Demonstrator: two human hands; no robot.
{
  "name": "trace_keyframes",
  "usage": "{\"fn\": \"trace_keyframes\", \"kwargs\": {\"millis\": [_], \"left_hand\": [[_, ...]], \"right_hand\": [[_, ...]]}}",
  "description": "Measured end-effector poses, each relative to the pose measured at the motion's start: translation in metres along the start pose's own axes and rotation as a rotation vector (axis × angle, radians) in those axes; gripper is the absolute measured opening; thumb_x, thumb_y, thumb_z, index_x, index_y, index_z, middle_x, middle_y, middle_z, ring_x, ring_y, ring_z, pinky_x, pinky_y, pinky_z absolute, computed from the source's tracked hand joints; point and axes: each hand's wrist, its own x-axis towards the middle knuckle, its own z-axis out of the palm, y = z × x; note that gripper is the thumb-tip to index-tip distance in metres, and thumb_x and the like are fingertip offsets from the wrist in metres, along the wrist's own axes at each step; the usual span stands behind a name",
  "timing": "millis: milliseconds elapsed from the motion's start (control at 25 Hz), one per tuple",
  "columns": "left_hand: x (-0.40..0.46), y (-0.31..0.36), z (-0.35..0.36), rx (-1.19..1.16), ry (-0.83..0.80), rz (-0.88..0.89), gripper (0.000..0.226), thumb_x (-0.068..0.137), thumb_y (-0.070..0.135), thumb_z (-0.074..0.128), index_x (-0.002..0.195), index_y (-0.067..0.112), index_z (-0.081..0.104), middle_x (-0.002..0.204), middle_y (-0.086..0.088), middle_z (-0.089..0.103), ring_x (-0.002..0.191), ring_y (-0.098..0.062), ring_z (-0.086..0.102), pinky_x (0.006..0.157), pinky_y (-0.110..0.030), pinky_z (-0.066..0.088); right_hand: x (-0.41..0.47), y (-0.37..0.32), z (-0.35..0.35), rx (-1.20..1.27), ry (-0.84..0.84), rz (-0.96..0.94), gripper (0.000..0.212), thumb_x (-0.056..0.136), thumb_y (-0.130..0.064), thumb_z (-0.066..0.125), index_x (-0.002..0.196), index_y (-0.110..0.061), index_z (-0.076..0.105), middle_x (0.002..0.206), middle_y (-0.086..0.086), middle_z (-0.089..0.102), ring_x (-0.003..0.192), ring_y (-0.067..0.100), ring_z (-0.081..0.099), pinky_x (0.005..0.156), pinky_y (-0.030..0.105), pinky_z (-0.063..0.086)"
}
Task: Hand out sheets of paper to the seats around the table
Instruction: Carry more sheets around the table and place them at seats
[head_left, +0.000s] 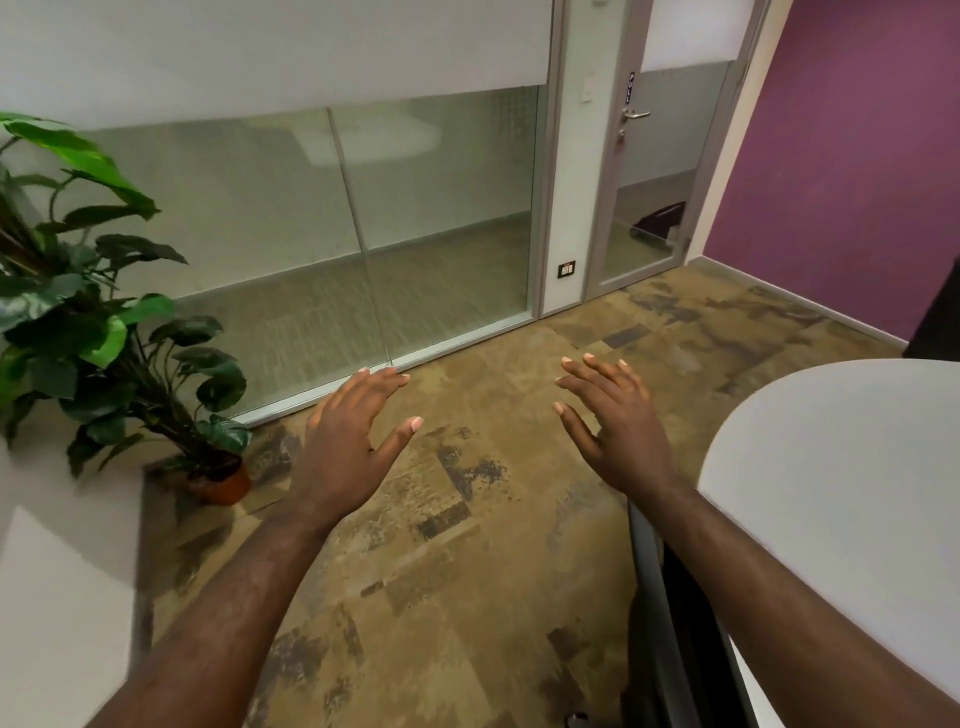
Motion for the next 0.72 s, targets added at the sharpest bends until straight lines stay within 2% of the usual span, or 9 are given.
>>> {"fn": "trace_keyframes", "kwargs": {"millis": [200,400,480,600,720], "left_hand": [[0.113,-0.048,0.053,-0.043,-0.061,0.118,0.052,0.087,0.057,0.046,0.131,0.03,0.052,0.142,0.01,0.05,0.142,-0.016,0.032,0.114,-0.048,0.023],[0.228,-0.087,0.11,-0.137,-0.149,0.294,0.05,0.087,0.061,0.044,0.128,0.033,0.053,0.138,0.013,0.054,0.138,-0.014,0.038,0.11,-0.037,0.023],[0.272,-0.089,0.135,-0.167,-0.187,0.34,0.053,0.086,0.063,0.042,0.129,0.034,0.052,0.139,0.012,0.053,0.138,-0.014,0.038,0.112,-0.039,0.026],[0.332,-0.072,0.18,-0.211,-0.258,0.419,0.054,0.085,0.064,0.041,0.131,0.036,0.049,0.142,0.013,0.05,0.139,-0.013,0.036,0.112,-0.05,0.031],[0.39,-0.038,0.236,-0.25,-0.307,0.508,0.052,0.086,0.064,0.043,0.131,0.038,0.047,0.143,0.013,0.049,0.139,-0.013,0.038,0.11,-0.052,0.032]], "right_hand": [[0.06,0.051,0.05,-0.071,-0.023,0.066,0.029,0.093,-0.031,0.057,0.119,-0.019,0.063,0.134,0.002,0.061,0.132,0.021,0.049,0.114,0.044,0.026],[0.099,0.09,0.075,-0.158,0.033,0.266,0.028,0.092,-0.027,0.061,0.118,-0.018,0.065,0.135,0.002,0.06,0.132,0.023,0.049,0.112,0.047,0.029],[0.109,0.106,0.08,-0.195,0.016,0.351,0.031,0.093,-0.029,0.06,0.122,-0.019,0.062,0.138,0.001,0.057,0.135,0.021,0.045,0.114,0.048,0.029],[0.121,0.142,0.085,-0.244,-0.007,0.483,0.038,0.095,-0.035,0.054,0.13,-0.021,0.057,0.144,-0.001,0.052,0.139,0.019,0.039,0.117,0.044,0.023],[0.132,0.194,0.09,-0.3,0.019,0.58,0.039,0.095,-0.036,0.055,0.13,-0.02,0.057,0.144,0.0,0.052,0.139,0.02,0.04,0.116,0.043,0.024]]}}
